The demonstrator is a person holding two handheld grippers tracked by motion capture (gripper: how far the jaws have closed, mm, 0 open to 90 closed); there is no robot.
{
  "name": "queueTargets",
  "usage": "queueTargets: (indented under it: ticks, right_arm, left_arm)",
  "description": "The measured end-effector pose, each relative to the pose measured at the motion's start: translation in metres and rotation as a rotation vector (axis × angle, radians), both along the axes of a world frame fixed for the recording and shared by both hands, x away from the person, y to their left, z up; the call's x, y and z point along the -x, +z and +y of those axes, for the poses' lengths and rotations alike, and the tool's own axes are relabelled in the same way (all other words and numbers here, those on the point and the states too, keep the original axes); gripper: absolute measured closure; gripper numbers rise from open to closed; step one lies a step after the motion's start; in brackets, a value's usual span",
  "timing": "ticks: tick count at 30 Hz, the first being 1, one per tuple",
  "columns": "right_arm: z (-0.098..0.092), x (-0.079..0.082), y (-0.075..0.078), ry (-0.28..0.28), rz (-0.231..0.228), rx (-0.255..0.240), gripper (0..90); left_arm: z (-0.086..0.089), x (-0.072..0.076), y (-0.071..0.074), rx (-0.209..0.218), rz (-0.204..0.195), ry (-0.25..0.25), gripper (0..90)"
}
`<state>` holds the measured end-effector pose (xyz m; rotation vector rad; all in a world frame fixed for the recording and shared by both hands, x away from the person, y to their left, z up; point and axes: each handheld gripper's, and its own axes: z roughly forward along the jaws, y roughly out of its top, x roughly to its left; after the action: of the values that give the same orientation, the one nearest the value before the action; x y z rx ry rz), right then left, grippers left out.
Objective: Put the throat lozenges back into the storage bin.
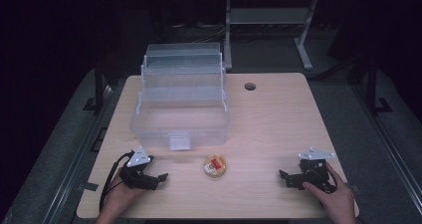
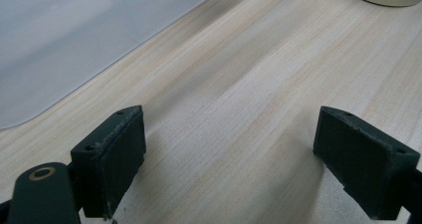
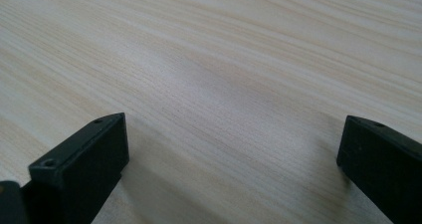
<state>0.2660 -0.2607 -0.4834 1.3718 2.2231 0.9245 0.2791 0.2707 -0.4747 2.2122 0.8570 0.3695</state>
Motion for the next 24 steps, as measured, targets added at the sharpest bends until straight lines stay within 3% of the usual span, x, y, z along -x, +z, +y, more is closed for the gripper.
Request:
queueTargets:
  ticks: [10, 24]
  right_arm:
    - [0.0, 0.0, 0.0, 0.0, 0.001, 0.0, 0.0]
    - [-0.0001, -0.0001, 0.0, 0.001, 0.0, 0.0, 0.0]
  left_arm:
    - [0.001, 0.0006, 0.0005, 0.0, 0.003, -0.005, 12.6]
    - [-0.0045, 0.0013, 0.0076, -0.022, 0.038, -0.021, 14.2]
